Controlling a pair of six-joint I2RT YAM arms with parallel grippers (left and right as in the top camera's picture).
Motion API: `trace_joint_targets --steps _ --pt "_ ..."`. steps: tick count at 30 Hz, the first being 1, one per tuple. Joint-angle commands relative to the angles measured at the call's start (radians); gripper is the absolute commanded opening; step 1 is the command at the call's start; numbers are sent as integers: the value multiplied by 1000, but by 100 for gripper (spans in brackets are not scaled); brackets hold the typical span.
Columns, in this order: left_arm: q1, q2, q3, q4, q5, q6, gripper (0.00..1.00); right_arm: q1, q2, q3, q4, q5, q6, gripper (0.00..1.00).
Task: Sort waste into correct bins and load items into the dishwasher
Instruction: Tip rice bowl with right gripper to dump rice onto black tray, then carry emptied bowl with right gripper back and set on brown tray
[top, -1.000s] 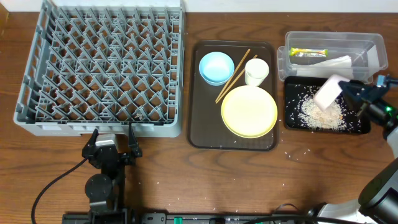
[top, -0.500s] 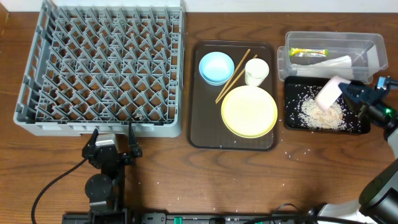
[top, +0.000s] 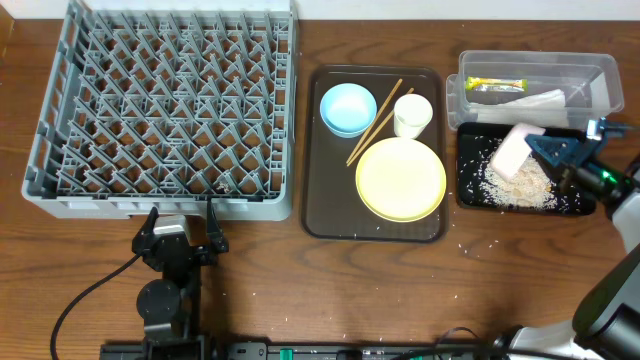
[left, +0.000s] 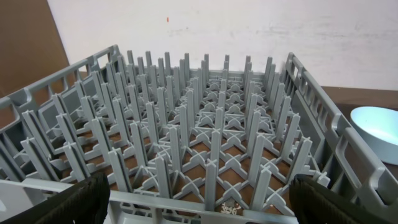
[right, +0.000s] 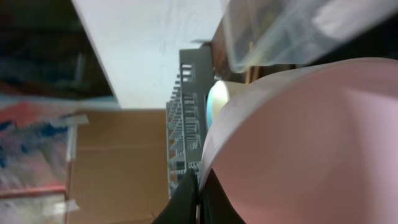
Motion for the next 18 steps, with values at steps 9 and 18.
trace_joint_targets --steps 9,18 --pt "5 -5 -17 -36 -16 5 94 497 -214 410 -576 606 -261 2" --pt "5 -5 -17 -36 -16 5 94 1073 -164 671 -793 1194 -249 1"
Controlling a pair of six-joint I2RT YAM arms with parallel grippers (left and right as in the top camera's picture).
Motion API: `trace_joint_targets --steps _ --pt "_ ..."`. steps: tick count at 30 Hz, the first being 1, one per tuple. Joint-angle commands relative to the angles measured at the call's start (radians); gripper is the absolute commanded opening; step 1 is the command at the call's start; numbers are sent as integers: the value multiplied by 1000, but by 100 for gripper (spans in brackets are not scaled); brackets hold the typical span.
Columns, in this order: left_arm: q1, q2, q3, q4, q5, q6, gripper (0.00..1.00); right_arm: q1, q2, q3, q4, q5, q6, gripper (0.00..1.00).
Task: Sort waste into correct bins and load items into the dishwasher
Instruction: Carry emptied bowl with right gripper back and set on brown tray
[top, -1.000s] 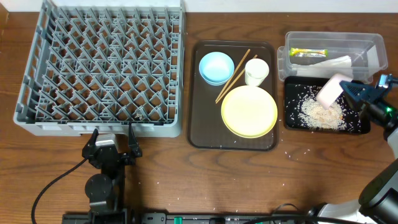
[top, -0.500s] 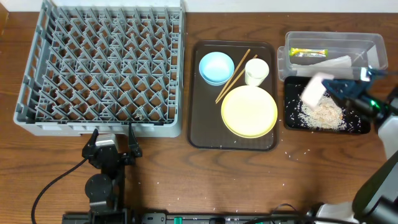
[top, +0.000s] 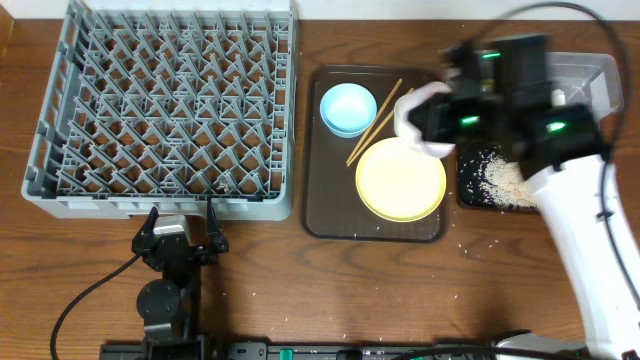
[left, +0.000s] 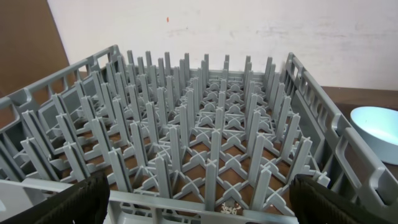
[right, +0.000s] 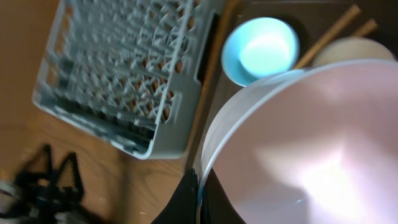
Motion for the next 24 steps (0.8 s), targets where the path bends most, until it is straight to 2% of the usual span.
trace_joint_targets --steps 1,8,19,24 --pt "5 -5 -17 -36 -16 5 94 178 49 28 -13 277 -6 1" --pt "5 -5 -17 -36 -16 5 94 396 251 28 -15 305 6 1" --pt "5 -5 -17 -36 -16 5 94 519 457 28 -16 310 6 1" --pt "5 -5 -17 -36 -16 5 94 532 508 25 -23 317 6 1"
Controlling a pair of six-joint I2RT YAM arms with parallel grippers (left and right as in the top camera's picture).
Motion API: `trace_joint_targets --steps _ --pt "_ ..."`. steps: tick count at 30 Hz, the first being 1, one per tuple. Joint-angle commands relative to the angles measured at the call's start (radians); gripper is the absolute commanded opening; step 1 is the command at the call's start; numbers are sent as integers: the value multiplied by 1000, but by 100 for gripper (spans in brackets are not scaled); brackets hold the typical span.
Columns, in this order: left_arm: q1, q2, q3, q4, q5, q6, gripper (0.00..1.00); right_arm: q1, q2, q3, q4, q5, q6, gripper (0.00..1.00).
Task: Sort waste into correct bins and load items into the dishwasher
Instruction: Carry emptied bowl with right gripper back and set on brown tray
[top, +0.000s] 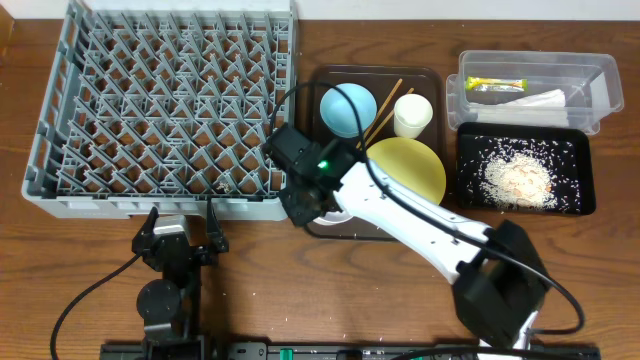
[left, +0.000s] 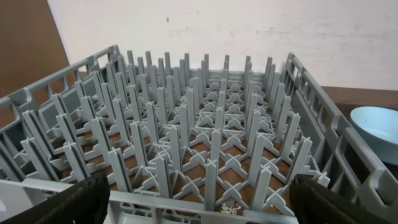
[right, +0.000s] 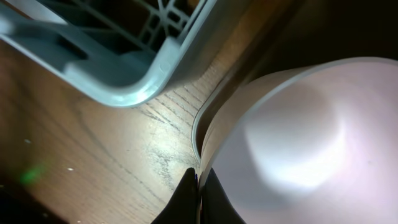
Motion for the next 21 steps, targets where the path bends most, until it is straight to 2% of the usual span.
trace_joint_targets --steps 1,21 --pt "5 -5 -17 -36 -16 5 94 10 47 0 -12 29 6 1" --pt "5 -5 -17 -36 -16 5 94 14 75 -73 -21 71 10 1"
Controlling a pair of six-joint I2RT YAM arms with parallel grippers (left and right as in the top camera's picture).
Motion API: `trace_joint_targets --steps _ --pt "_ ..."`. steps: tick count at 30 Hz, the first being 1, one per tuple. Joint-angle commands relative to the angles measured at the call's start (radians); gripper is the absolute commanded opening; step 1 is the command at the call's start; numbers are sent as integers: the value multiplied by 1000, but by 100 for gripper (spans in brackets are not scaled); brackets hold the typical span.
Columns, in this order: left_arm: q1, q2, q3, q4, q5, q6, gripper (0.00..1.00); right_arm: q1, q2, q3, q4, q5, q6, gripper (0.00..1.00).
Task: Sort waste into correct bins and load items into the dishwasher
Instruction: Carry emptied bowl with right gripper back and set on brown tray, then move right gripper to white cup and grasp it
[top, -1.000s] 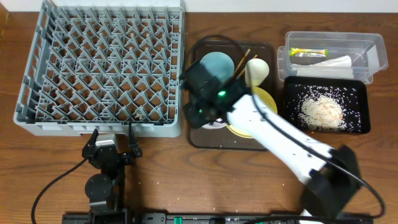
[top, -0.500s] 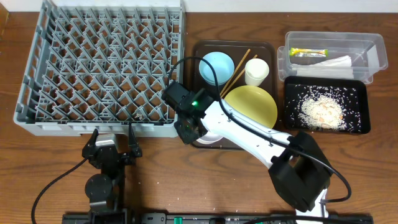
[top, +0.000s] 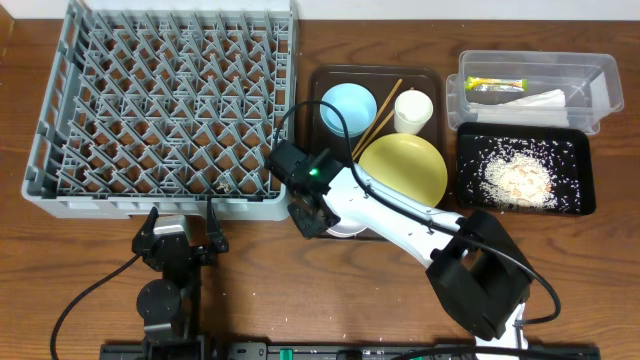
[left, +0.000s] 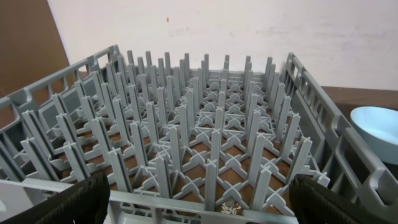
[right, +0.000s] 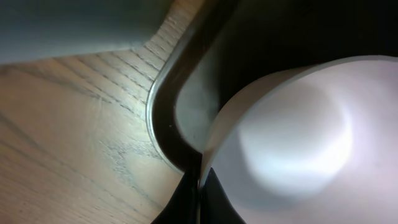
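My right gripper (top: 308, 208) is shut on the rim of a pale pink bowl (right: 292, 124). It holds the bowl low over the front left corner of the brown tray (top: 330, 150). Only a white sliver of the bowl (top: 345, 230) shows under the arm in the overhead view. On the tray are a blue bowl (top: 348, 108), a cream cup (top: 412, 112), chopsticks (top: 372, 125) and a yellow plate (top: 402, 170). The grey dish rack (top: 160, 100) lies to the left. My left gripper (top: 182, 228) rests open at the rack's front edge.
At the right stand a black bin (top: 470, 190) with spilled rice and, behind it, a clear bin (top: 600, 75) holding a yellow wrapper and white paper. My right arm crosses the table from the front right to the tray.
My right gripper, still shut on the pink bowl, has come down closer to the tray's front left corner. The rack's corner has left the right wrist view. The left arm has not moved.
My right gripper first held the pink bowl tipped over the black bin with rice. Then it carried the bowl above the tray near the cup. Later it was at the tray's front left corner beside the rack, and now it is lower there.
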Motion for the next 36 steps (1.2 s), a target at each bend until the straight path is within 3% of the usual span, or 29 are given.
trace_joint_targets --steps 1,5,17,23,31,36 --pt "5 -5 -17 -36 -16 5 94 9 9 -8 7 5 10 1" --pt "5 -5 -17 -36 -16 5 94 10 9 -8 14 -36 10 5" --pt "5 -5 -17 -36 -16 5 94 10 -6 25 -6 -72 10 34" --pt "5 -5 -17 -36 -16 5 94 -20 -74 82 -55 -75 10 42" --pt "5 -5 -17 -36 -16 5 94 -164 -240 129 -100 -75 10 61" --pt "5 -5 -17 -36 -16 5 94 -298 -310 129 -101 -74 16 64"
